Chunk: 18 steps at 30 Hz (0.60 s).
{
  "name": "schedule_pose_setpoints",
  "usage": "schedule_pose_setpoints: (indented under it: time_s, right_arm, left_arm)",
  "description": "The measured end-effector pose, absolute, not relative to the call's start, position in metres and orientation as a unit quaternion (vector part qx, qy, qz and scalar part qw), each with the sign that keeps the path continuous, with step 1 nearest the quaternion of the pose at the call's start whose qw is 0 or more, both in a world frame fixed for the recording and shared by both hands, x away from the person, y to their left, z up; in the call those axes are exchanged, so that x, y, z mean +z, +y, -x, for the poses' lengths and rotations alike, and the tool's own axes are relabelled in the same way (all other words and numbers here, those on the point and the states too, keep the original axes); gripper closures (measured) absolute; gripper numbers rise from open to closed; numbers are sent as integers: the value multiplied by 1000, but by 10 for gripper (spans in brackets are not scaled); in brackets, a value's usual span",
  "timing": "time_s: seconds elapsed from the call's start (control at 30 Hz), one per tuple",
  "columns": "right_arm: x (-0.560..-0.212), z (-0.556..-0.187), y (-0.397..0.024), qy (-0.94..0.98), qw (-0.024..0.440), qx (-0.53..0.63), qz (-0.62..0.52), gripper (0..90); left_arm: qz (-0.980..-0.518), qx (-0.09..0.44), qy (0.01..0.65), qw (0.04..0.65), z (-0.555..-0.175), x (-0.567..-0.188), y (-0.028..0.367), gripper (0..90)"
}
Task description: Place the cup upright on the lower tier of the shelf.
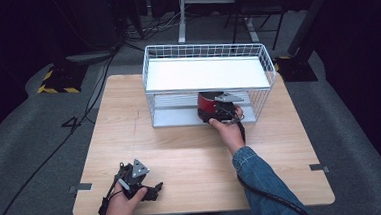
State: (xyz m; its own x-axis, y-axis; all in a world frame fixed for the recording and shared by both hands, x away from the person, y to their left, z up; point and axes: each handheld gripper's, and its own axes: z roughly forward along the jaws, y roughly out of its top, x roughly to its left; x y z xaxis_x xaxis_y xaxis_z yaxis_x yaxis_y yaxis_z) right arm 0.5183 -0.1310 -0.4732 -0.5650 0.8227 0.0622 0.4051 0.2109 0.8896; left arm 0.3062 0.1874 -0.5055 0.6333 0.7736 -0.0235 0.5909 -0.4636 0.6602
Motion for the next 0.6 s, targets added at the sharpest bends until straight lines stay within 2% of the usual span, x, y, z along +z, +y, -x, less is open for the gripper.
schedule_pose_setpoints:
  time_s: [0.6]
  right_arm:
    - [-483, -526, -126, 753, 214, 473, -404, 146]
  left_arm:
    - [-844, 141, 404, 324, -306, -506, 187, 1]
